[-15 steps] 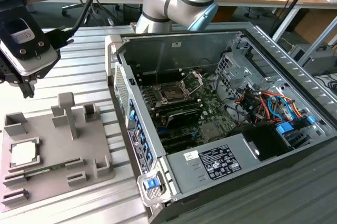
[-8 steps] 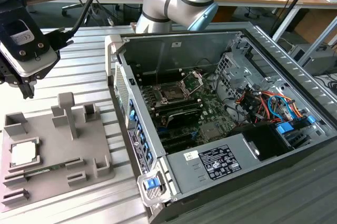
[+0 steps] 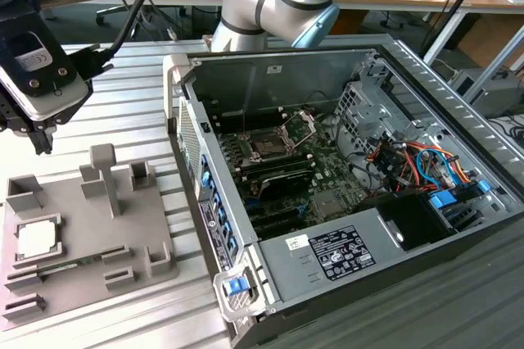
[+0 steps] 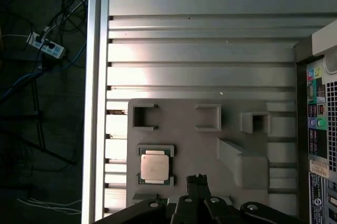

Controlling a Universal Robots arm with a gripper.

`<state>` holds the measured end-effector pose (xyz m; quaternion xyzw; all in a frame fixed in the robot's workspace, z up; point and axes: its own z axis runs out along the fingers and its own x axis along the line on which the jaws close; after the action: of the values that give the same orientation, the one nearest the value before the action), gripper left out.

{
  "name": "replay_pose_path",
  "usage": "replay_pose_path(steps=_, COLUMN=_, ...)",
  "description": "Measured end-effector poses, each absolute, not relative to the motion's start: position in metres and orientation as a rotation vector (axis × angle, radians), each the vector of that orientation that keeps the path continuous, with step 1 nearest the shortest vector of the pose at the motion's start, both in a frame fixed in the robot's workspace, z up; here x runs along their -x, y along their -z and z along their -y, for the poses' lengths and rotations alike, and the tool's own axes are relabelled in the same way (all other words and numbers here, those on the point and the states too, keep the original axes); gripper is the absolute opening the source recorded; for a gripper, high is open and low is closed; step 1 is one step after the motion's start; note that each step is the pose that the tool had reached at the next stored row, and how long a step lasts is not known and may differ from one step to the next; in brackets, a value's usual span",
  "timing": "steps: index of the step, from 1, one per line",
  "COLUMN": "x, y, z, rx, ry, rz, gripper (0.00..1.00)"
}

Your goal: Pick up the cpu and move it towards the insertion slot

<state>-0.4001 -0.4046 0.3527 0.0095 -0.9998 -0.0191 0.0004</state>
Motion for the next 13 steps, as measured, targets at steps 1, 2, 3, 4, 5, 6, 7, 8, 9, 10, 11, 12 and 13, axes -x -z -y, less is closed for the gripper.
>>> replay_pose_path(steps=1, x=0.4013, y=-0.3507, z=0.4047, rx=-0.030, ry=0.060, rz=3.140, gripper=0.11)
replay_pose_path(steps=2, x=0.4016, y=-0.3474, z=0.4047, rx=-0.030, ry=0.060, rz=3.140, gripper=0.11)
replay_pose_path(steps=3, x=0.4016, y=-0.3473, z=0.4047, rx=-0.030, ry=0.060, rz=3.140, gripper=0.11)
replay_pose_path(steps=4, x=0.4017, y=-0.3472, z=0.4047, rx=-0.030, ry=0.060, rz=3.140, gripper=0.11)
replay_pose_path(steps=5, x=0.4017, y=-0.3469, z=0.4047, rx=-0.030, ry=0.060, rz=3.140, gripper=0.11)
replay_pose_path(steps=6, x=0.4018, y=-0.3466, z=0.4047, rx=-0.030, ry=0.060, rz=3.140, gripper=0.11)
replay_pose_path(steps=7, x=0.4019, y=-0.3464, z=0.4047, rx=-0.030, ry=0.060, rz=3.140, gripper=0.11)
replay_pose_path(steps=8, x=0.4019, y=-0.3462, z=0.4047, rx=-0.030, ry=0.060, rz=3.140, gripper=0.11)
replay_pose_path(steps=9, x=0.4020, y=-0.3459, z=0.4046, rx=-0.030, ry=0.060, rz=3.140, gripper=0.11)
replay_pose_path(steps=10, x=0.4020, y=-0.3458, z=0.4047, rx=-0.030, ry=0.060, rz=3.140, gripper=0.11)
replay_pose_path(steps=11, x=0.4020, y=-0.3457, z=0.4047, rx=-0.030, ry=0.060, rz=3.140, gripper=0.11)
replay_pose_path(steps=12, x=0.4020, y=-0.3455, z=0.4047, rx=-0.030, ry=0.060, rz=3.140, gripper=0.11)
replay_pose_path(steps=13, x=0.4020, y=-0.3453, z=0.4047, rx=-0.030, ry=0.060, rz=3.140, gripper=0.11)
